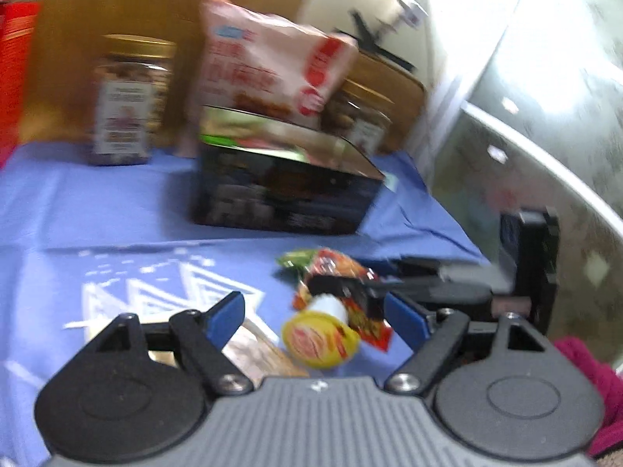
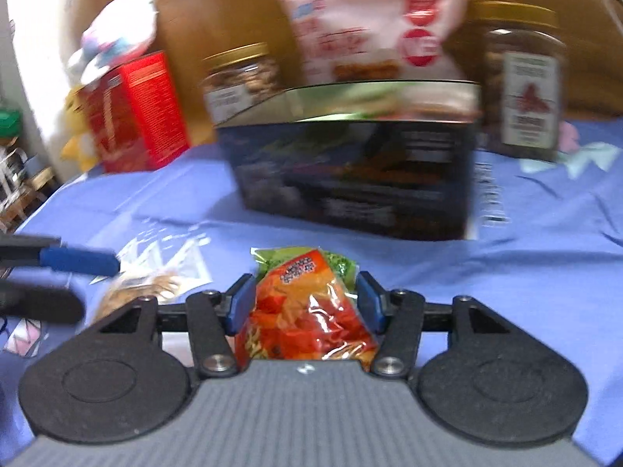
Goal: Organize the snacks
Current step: 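Move the open right tool down around the orange spicy snack bag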
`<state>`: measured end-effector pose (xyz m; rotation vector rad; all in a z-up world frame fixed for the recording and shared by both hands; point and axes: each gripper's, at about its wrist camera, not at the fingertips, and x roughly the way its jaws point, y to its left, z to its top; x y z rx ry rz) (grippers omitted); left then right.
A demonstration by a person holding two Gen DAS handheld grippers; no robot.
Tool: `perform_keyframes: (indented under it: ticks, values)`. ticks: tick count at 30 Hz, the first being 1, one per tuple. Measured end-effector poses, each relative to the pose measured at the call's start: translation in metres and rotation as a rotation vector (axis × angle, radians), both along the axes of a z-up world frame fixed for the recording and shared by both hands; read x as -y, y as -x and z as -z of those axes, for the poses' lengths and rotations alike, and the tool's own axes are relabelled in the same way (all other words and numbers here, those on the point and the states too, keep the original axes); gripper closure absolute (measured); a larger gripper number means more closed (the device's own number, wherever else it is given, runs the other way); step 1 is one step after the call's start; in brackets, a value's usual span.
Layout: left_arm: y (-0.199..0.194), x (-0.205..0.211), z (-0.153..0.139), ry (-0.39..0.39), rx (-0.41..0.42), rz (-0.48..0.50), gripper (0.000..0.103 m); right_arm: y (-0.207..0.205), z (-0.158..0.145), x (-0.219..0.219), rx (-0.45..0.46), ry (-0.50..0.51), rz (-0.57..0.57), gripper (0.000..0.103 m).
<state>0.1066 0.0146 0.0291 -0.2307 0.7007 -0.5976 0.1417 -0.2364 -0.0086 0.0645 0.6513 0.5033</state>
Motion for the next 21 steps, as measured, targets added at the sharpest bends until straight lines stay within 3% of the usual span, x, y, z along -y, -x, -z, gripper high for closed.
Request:
perform_keyframes:
  ticks: [7, 14, 21]
  values:
    - [0.006, -0.049, 0.005, 0.032, -0.024, -0.145, 0.021, 0.006, -0.001, -0.045, 0.014, 0.025, -0.120, 0.042]
    - [0.011, -0.070, 0.013, 0.034, -0.042, -0.209, 0.021, 0.028, -0.004, -0.074, 0.088, 0.060, -0.248, 0.042]
    - [0.013, -0.075, 0.016, 0.026, -0.050, -0.224, 0.021, 0.036, -0.009, -0.045, 0.057, -0.099, -0.142, 0.042]
